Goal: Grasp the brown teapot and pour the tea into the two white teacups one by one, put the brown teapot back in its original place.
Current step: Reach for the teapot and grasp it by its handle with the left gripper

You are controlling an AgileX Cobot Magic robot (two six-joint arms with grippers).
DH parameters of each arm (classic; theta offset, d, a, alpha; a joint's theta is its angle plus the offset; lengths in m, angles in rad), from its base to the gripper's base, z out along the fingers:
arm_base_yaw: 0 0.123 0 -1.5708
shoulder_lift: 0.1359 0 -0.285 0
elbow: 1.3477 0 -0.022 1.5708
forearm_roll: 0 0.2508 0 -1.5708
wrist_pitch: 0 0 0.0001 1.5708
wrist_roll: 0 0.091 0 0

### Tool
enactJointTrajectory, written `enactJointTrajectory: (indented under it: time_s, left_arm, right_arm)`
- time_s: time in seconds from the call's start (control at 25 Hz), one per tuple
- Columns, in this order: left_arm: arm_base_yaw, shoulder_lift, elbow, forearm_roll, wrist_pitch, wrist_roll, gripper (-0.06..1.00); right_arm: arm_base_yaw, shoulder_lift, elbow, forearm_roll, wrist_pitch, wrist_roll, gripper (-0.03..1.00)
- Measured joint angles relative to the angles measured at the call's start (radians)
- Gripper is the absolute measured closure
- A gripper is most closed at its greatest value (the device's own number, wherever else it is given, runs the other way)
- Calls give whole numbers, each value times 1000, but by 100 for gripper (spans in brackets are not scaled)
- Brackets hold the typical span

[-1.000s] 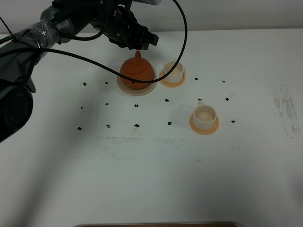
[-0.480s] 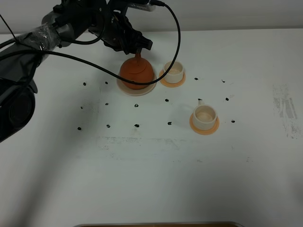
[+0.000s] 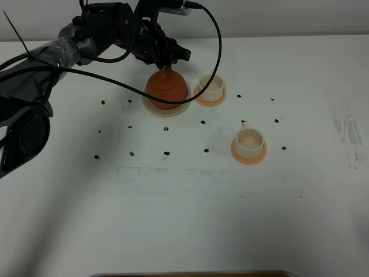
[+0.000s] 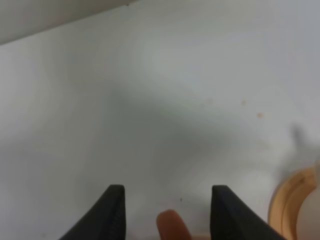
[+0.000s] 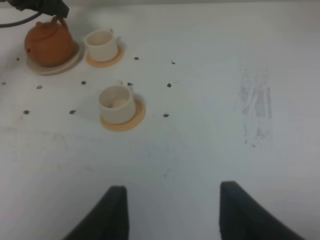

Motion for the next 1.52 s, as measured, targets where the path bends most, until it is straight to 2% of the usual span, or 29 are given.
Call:
enactJointTrajectory:
  time_s: [0.28,1.0,1.52]
  left_arm:
    - [0,11,0,-2,10,13,53]
    - [0,12,-2,86,19,13,53]
    - [0,-14,-2,154,85,15,53]
  right_arm:
    - [0,0,0,1,0,0,53]
    - [0,0,0,1,0,0,53]
    - [0,0,0,1,0,0,53]
